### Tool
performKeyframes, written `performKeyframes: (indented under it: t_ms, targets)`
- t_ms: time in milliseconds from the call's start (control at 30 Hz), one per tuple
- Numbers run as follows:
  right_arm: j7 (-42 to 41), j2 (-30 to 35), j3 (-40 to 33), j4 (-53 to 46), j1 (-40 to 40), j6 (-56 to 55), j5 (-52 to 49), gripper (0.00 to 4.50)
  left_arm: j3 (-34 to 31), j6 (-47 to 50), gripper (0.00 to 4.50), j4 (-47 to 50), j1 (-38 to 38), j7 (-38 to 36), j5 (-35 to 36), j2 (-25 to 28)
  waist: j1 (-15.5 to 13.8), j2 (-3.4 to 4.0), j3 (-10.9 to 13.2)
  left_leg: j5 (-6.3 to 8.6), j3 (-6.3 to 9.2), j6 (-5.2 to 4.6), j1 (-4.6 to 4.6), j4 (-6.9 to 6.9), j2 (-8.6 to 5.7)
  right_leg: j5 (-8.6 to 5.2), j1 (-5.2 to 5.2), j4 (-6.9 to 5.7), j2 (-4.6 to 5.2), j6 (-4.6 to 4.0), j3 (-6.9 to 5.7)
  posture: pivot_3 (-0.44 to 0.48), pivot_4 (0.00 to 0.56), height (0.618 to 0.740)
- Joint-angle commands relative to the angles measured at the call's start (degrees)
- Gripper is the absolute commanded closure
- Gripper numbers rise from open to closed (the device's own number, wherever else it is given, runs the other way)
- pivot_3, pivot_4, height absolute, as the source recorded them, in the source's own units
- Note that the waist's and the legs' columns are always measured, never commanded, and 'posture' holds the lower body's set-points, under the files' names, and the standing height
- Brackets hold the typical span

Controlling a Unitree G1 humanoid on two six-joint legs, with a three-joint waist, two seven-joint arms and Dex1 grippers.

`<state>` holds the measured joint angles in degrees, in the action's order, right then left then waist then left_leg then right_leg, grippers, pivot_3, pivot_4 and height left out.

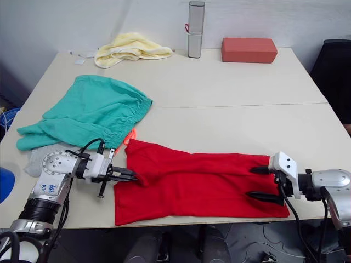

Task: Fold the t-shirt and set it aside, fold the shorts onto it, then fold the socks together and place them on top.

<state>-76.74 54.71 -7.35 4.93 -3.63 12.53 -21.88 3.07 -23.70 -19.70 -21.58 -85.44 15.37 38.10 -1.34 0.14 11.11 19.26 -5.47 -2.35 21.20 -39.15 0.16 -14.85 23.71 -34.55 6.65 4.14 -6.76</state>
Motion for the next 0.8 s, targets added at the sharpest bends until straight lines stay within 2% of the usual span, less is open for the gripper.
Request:
performKeyframes:
  t_ms: [33, 100, 167, 200, 300, 400, 500, 667, 800]
  targets:
    - [-0.3, 1.6, -2.6, 0.0, 0.9, -1.4, 0.1, 0.0, 0.2, -4.7, 4.46, -2.5, 0.2, 0.6, -1.4, 0.5, 0.0, 0.0, 0.0, 0.01, 0.0, -0.01, 0.0, 0.0, 0.0, 0.0, 0.0, 0.0, 0.0, 0.0, 0.0, 0.0, 0.15, 0.74]
    - [-0.2, 1.8, -2.8, 0.2, 1.3, -1.9, 0.2, 0.0, 0.3, -6.0, 4.46, -3.8, -0.2, 1.7, -2.3, 0.4, 0.0, 0.0, 0.0, 0.01, 0.0, -0.02, 0.0, 0.0, 0.0, 0.0, 0.0, 0.0, 0.0, 0.0, 0.0, 0.0, 0.15, 0.74]
    - [0.4, 1.8, -3.3, 0.4, 1.8, -2.5, 0.4, 0.0, -0.2, -1.9, 4.46, -2.9, 0.0, 2.8, -0.9, 0.2, 0.0, 0.0, 0.0, 0.01, 0.0, -0.03, 0.01, 0.0, 0.0, 0.0, 0.0, 0.0, 0.0, 0.0, -0.01, 0.0, 0.15, 0.74]
    - [1.3, 1.7, -3.8, 0.6, 2.0, -2.8, 0.7, 0.0, -0.4, 1.1, 4.28, -1.4, 0.5, 2.8, 0.4, 0.6, 0.0, 0.0, 0.0, 0.01, 0.01, -0.03, 0.01, 0.0, 0.0, 0.0, -0.01, 0.0, 0.0, 0.0, -0.01, 0.0, 0.15, 0.74]
    - [2.3, 1.7, -5.3, 0.4, 3.2, -2.0, 0.2, 0.0, -1.0, 7.2, 3.53, 3.1, 2.6, 2.6, 3.0, 1.9, 0.0, 0.0, 0.0, 0.01, 0.01, -0.04, 0.01, 0.0, 0.0, 0.0, 0.0, 0.0, 0.0, 0.01, -0.01, 0.0, 0.15, 0.74]
    - [1.7, 2.1, -9.4, -1.2, 5.6, -1.1, -2.5, 0.0, -3.6, 13.0, 2.6, 9.4, 7.6, 0.8, 6.4, 6.8, 0.2, 0.02, 0.0, 0.02, 0.01, -0.03, 0.01, 0.07, 0.03, 0.0, 0.01, 0.02, -0.01, 0.0, -0.01, 0.0, 0.15, 0.74]
    - [1.7, 3.4, -12.4, -0.4, 6.1, -1.7, -2.5, 0.0, -8.0, 19.8, 1.62, 14.5, 11.2, 2.5, 10.3, 11.0, 0.6, 0.06, 0.0, 0.03, 0.01, 0.02, 0.0, 0.08, 0.08, -0.03, 0.02, 0.0, -0.04, -0.05, 0.0, 0.0, 0.15, 0.74]
    - [-0.1, 5.3, -11.6, 5.3, 2.0, -4.7, -0.5, 0.0, -12.1, 31.8, 0.13, 23.6, 12.8, 8.2, 17.7, 11.0, 0.3, 0.09, 0.1, 0.17, 0.01, 0.2, -0.07, 0.08, 0.05, -0.02, -0.03, 0.03, 0.02, -0.04, 0.06, 0.0, 0.15, 0.74]
    - [-3.0, 5.5, -7.8, 7.9, -1.8, -2.0, -0.1, 0.0, -10.4, 36.3, 0.06, 29.6, 13.0, 11.7, 19.2, 8.1, 0.2, 0.1, 0.1, 0.06, 0.01, 0.02, -0.04, 0.09, 0.06, -0.03, -0.02, 0.05, -0.01, -0.04, 0.04, 0.0, 0.15, 0.74]
